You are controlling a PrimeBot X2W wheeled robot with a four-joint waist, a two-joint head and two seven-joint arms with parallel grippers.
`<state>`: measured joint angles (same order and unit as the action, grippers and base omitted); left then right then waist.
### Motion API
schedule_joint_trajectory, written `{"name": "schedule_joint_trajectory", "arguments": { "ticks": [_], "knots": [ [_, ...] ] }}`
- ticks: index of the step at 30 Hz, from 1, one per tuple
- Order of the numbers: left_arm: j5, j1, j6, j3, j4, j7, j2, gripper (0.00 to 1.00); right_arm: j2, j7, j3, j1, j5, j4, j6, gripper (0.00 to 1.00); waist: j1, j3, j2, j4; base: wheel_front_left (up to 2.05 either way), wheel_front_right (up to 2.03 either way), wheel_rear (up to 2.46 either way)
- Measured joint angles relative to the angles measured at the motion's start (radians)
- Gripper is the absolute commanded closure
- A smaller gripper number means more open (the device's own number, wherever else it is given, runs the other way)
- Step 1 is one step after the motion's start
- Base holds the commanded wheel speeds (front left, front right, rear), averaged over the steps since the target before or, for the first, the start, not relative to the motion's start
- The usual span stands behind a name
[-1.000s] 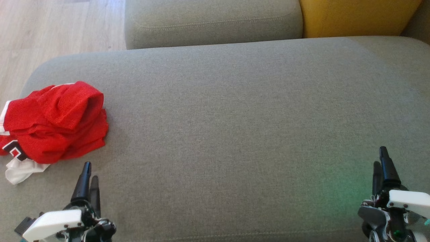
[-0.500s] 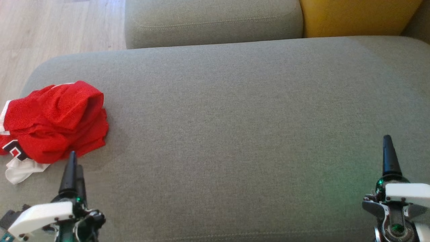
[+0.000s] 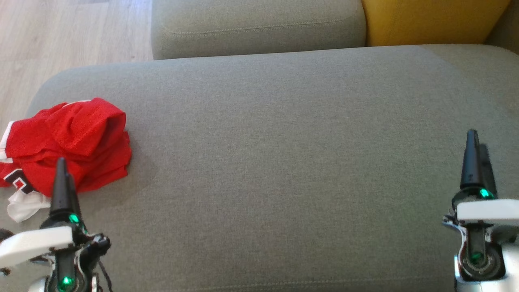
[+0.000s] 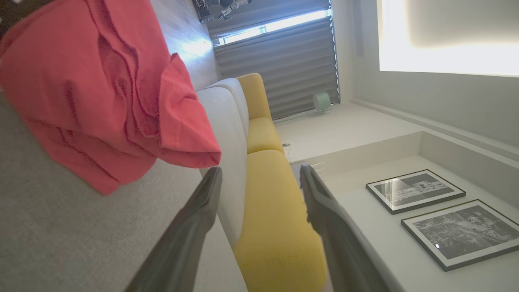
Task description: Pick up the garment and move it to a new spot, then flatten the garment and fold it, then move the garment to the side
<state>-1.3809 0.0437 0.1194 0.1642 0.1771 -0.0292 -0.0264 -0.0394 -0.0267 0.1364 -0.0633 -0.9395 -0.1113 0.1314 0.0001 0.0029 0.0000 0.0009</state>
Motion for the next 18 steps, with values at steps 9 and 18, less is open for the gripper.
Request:
{"name": "schedule_joint_trajectory", "arguments": {
  "ticks": [9,18],
  "knots": [
    [0.128,0.004,-0.004,-0.004,-0.087,-0.026,-0.001,0.00,0.000,-0.027,-0.025,-0.014,0.162,0.055,0.000,0.00,0.0000,-0.003,0.0000,0.000,0.00,0.00,0.00],
    [0.345,0.003,-0.006,-0.125,-0.169,-0.052,-0.002,0.00,-0.001,-0.054,-0.041,-0.013,0.294,0.054,0.000,0.00,0.0000,-0.004,0.0000,-0.005,0.00,0.00,0.00]
  ]
}}
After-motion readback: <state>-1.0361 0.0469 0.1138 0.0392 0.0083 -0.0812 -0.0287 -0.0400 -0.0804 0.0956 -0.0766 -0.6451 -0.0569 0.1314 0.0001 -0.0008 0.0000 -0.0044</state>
